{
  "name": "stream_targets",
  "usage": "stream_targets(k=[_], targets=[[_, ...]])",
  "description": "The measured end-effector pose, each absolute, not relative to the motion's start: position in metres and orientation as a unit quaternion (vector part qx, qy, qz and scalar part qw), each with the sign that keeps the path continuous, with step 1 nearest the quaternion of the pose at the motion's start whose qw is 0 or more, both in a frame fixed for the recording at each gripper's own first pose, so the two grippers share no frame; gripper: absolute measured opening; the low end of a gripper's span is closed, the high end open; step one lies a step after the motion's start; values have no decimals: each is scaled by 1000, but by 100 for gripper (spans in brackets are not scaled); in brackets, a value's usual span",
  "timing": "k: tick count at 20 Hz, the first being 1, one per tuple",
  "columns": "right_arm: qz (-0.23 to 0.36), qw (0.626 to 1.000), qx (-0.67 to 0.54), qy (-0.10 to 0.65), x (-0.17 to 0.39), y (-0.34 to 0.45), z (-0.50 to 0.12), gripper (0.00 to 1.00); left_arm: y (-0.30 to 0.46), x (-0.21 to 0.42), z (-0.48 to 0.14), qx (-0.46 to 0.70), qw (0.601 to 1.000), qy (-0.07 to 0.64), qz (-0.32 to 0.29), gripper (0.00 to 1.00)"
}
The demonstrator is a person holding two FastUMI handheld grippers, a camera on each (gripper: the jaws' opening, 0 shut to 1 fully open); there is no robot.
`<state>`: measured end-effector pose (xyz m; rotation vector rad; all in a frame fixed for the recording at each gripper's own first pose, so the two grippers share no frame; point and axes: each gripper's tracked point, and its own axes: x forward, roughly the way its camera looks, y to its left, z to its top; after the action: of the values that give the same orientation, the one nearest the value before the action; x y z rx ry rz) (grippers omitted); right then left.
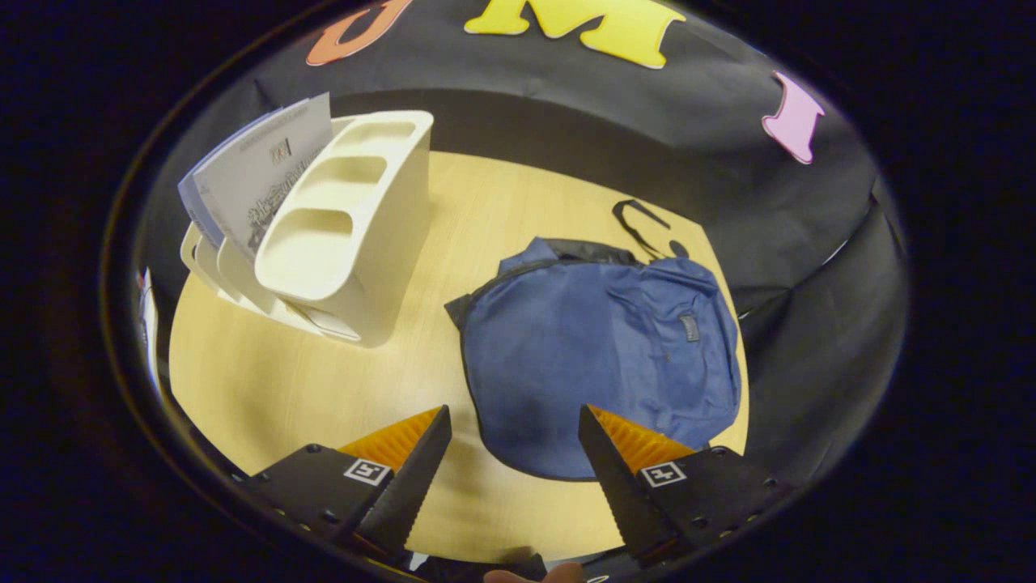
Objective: Open the schoolbag, grab two books from the bookshelf and put them into the schoolbag.
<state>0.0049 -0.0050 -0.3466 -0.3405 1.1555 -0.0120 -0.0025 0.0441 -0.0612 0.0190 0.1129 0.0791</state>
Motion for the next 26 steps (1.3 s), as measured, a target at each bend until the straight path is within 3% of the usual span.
stream_targets(k=[5,13,14,15,19,22,24,26], targets=[[-18,788,-161,594,21,-6,-388,96,57,0,-72,9,996,72,55,99],[-56,765,-184,615,36,-13,-425,99,63,7,-81,10,994,89,63,99],[-61,763,-187,616,36,-15,-429,93,63,8,-82,11,994,89,63,99],[-67,762,-193,614,37,-18,-431,99,62,9,-82,11,994,90,61,99],[-78,764,-181,614,35,-17,-434,72,61,11,-83,12,994,91,56,99],[-76,767,-180,611,34,-15,-430,38,59,11,-82,11,995,90,52,99],[-74,773,-175,605,34,-15,-427,4,59,10,-82,8,995,90,51,99],[-67,780,-156,603,33,-17,-426,5,59,7,-81,6,995,89,50,99]])
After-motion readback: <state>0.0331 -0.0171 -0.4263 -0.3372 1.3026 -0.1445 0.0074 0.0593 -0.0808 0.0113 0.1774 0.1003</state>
